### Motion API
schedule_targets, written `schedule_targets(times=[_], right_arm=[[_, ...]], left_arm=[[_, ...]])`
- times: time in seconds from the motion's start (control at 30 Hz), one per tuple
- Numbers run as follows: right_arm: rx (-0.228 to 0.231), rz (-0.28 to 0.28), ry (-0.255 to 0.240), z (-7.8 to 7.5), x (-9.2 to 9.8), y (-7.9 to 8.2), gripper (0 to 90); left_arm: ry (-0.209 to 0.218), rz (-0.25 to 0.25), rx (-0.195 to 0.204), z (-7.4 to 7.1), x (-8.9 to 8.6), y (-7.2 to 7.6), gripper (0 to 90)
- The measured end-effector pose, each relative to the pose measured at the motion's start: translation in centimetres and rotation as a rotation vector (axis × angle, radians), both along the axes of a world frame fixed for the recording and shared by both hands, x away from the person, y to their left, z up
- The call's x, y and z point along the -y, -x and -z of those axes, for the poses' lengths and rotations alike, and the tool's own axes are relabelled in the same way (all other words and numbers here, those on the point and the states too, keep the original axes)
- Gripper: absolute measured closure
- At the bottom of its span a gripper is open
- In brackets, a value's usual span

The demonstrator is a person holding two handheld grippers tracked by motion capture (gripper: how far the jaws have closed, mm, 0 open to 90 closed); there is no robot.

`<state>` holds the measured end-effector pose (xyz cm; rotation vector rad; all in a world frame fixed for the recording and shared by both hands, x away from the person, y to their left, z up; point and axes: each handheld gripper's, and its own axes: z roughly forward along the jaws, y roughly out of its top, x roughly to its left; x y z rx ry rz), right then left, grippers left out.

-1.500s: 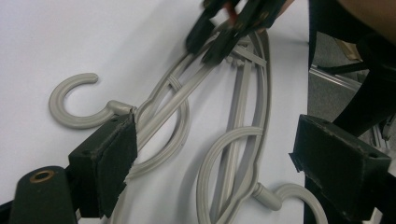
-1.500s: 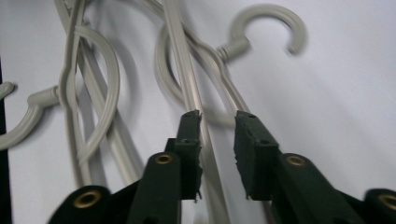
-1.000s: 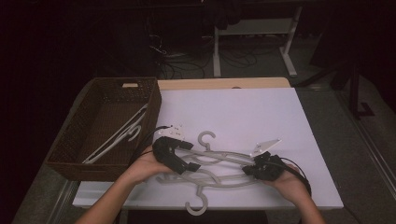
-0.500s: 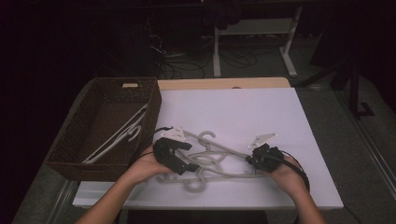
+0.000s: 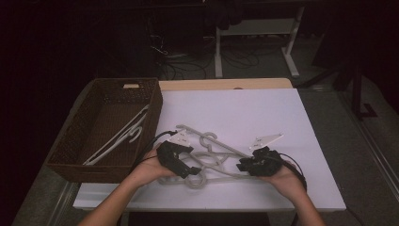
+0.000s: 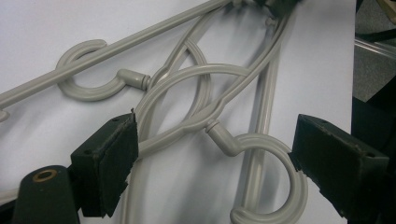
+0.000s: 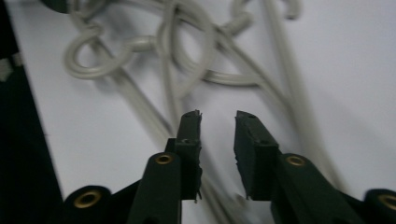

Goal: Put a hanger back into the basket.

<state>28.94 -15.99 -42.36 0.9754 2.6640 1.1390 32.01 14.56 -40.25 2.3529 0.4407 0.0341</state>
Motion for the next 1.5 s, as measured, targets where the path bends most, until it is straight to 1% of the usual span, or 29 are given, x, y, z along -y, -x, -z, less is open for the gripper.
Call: schedule_targets(times=[0.07,0.13,0.23,0.27,0.33,0.37,0.4,0.47,0.53,0.57,0.6,0.73,0.77,0.8,0.87,0.93,1.03,1.13,1.23,1.27,1.3,1.33,1.37,1.4,1.43,1.47,1.5], right_arm=[[-0.017,-0.037,0.002,0.4,-1.3,0.1,67.4],[-0.027,-0.060,0.037,0.9,-2.5,0.0,66.4],[-0.042,-0.095,0.076,1.6,-3.7,-0.3,66.4],[-0.050,-0.106,0.089,1.8,-4.1,-0.4,67.1],[-0.057,-0.127,0.095,1.9,-4.4,-0.5,72.7],[-0.055,-0.135,0.096,1.9,-4.5,-0.5,77.4],[-0.050,-0.149,0.095,1.8,-4.5,-0.5,78.5],[-0.023,-0.178,0.113,1.4,-4.5,-0.4,80.5],[0.010,-0.192,0.147,0.9,-4.5,-0.4,80.5],[0.019,-0.198,0.160,0.7,-4.5,-0.4,80.6],[0.024,-0.227,0.171,0.4,-4.3,-0.5,80.6],[0.030,-0.307,0.196,-0.6,-4.0,-0.6,80.6],[0.028,-0.337,0.207,-0.9,-3.9,-0.6,80.6],[0.016,-0.379,0.217,-1.2,-3.6,-0.6,80.6],[-0.023,-0.429,0.222,-1.6,-2.9,-0.8,80.6],[-0.056,-0.466,0.218,-1.7,-2.1,-1.0,80.5],[-0.118,-0.504,0.211,-1.2,-0.6,-1.3,80.6],[-0.153,-0.517,0.225,-0.3,0.7,-1.5,80.7],[-0.160,-0.514,0.239,0.5,1.3,-1.6,80.6],[-0.163,-0.508,0.227,0.5,1.4,-1.6,80.0],[-0.155,-0.499,0.219,0.6,1.5,-1.5,79.7],[-0.144,-0.492,0.211,0.5,1.7,-1.4,75.9],[-0.132,-0.472,0.199,0.4,1.9,-1.3,68.6],[-0.125,-0.439,0.161,0.2,2.3,-1.3,67.9],[-0.125,-0.422,0.140,0.0,2.7,-1.2,66.9],[-0.110,-0.383,0.116,-0.2,3.1,-1.0,64.5],[-0.110,-0.383,0.116,-0.2,3.1,-1.0,64.5]], left_arm=[[-0.001,0.001,0.001,0.0,0.0,0.0,14.8],[0.000,0.001,0.001,0.0,0.0,0.0,14.8],[0.005,0.002,0.000,-0.1,-0.1,0.0,14.8],[0.007,0.002,-0.001,-0.1,-0.1,0.0,14.7],[0.010,0.000,-0.003,-0.1,-0.1,0.0,14.8],[0.008,-0.001,-0.002,-0.1,-0.1,0.0,14.8],[0.009,-0.002,-0.002,-0.1,-0.1,0.0,14.7],[0.012,-0.005,-0.001,-0.1,-0.2,0.0,14.7],[0.015,-0.006,-0.001,-0.2,-0.2,-0.1,14.8],[0.017,-0.008,0.000,-0.2,-0.3,-0.1,14.7],[0.020,-0.010,-0.002,-0.2,-0.3,-0.1,14.7],[0.018,-0.011,-0.002,-0.2,-0.3,-0.2,14.7],[0.015,-0.008,-0.003,-0.2,-0.3,-0.2,14.7],[0.016,-0.008,-0.002,-0.2,-0.3,-0.1,14.7],[0.011,-0.006,-0.005,-0.1,-0.2,-0.1,14.7],[0.009,-0.003,-0.007,0.0,-0.1,-0.1,14.8],[0.004,0.005,-0.011,0.2,0.1,-0.1,14.7],[-0.010,0.011,-0.015,0.6,0.4,-0.1,14.8],[-0.022,0.018,-0.015,0.9,0.6,0.0,14.8],[-0.024,0.019,-0.015,1.0,0.7,0.0,14.8],[-0.029,0.023,-0.013,1.1,0.8,0.1,14.8],[-0.033,0.026,-0.012,1.2,1.0,0.1,15.0],[-0.040,0.032,-0.007,1.3,1.1,0.1,15.0],[-0.046,0.037,0.000,1.3,1.2,0.1,15.1],[-0.050,0.038,0.007,1.4,1.3,0.1,15.4],[-0.063,0.049,0.020,1.5,1.5,0.0,15.5],[-0.063,0.049,0.020,1.5,1.5,0.0,15.6]])
